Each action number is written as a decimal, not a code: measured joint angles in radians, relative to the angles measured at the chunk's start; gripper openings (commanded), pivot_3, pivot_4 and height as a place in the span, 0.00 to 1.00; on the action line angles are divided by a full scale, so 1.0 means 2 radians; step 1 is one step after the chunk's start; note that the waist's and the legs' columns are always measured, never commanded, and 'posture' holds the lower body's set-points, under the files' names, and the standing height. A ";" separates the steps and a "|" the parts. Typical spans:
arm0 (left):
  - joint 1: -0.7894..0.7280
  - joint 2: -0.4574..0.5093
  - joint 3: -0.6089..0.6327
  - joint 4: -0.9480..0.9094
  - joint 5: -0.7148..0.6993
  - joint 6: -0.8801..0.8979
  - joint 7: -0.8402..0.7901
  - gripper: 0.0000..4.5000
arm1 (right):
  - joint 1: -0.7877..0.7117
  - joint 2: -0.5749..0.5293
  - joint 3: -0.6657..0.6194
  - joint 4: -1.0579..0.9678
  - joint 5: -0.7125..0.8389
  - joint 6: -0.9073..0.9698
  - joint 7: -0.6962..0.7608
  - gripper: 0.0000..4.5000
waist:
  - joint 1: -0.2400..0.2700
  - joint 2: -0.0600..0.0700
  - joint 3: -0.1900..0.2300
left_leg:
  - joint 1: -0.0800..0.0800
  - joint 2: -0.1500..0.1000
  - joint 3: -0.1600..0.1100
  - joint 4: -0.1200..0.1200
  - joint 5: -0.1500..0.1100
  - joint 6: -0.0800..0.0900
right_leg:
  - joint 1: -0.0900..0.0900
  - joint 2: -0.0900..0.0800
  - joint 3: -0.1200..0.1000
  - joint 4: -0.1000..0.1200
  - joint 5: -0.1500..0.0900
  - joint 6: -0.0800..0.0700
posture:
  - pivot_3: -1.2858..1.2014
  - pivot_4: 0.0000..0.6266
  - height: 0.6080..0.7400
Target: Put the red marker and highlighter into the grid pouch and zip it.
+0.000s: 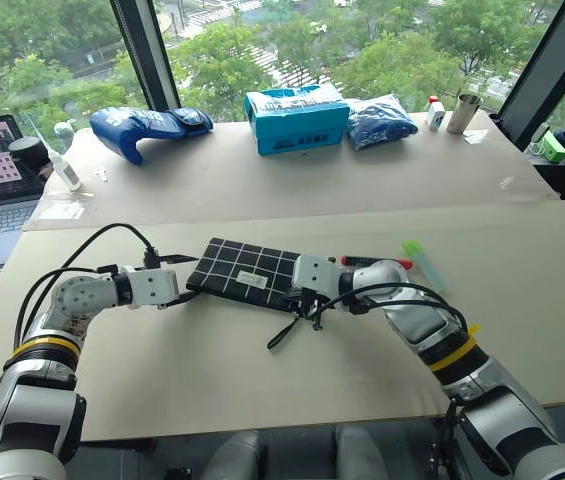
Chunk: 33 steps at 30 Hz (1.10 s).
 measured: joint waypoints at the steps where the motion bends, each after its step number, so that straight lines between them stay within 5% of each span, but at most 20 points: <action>1: 0.000 0.000 -0.002 0.001 0.002 -0.001 0.000 0.32 | 0.000 0.000 0.000 -0.001 0.000 0.000 0.000 0.00 | 0.000 0.000 0.000 | 0.000 0.000 0.000 0.000 0.000 0.000 | 0.000 0.000 0.000 0.000 0.000 0.000 | 0.52 0.24 1.00; 5: -0.001 -0.001 -0.006 0.009 0.002 -0.001 -0.001 0.01 | 0.002 0.001 -0.001 -0.004 0.000 0.000 0.002 0.00 | -0.003 0.000 0.000 | 0.000 0.000 0.000 0.000 0.000 0.000 | 0.000 0.000 0.000 0.000 0.000 0.000 | 0.52 0.24 1.00; 17: 0.001 -0.001 0.000 -0.009 -0.040 0.040 -0.056 0.01 | 0.020 0.011 -0.044 -0.007 0.017 0.000 -0.012 0.00 | -0.009 0.000 0.000 | -0.001 0.000 -0.001 0.000 0.000 0.000 | -0.001 0.000 0.000 0.000 0.000 0.000 | 0.52 0.24 1.00; 21: 0.041 0.000 0.022 -0.097 -0.108 0.165 -0.107 0.00 | -0.009 0.037 -0.143 0.004 0.071 0.030 -0.056 0.35 | -0.014 0.000 0.000 | -0.004 0.001 -0.002 0.000 0.000 0.000 | -0.005 0.000 0.001 0.002 0.000 0.000 | 0.52 0.24 1.00; 29: 0.154 0.010 0.070 -0.313 -0.186 0.389 -0.094 0.00 | -0.001 -0.020 -0.253 -0.063 0.161 0.119 -0.051 0.95 | -0.024 0.000 0.000 | -0.008 0.001 -0.002 0.000 0.000 0.000 | -0.010 -0.001 0.001 0.002 0.000 0.000 | 0.52 0.24 1.00; 33: 0.188 0.011 0.093 -0.424 -0.204 0.538 -0.031 0.00 | 0.024 -0.058 -0.294 -0.069 0.184 0.166 -0.057 0.95 | -0.022 0.000 0.000 | -0.009 0.001 -0.002 0.000 0.000 0.000 | -0.010 -0.001 0.001 0.002 0.000 0.000 | 0.52 0.24 1.00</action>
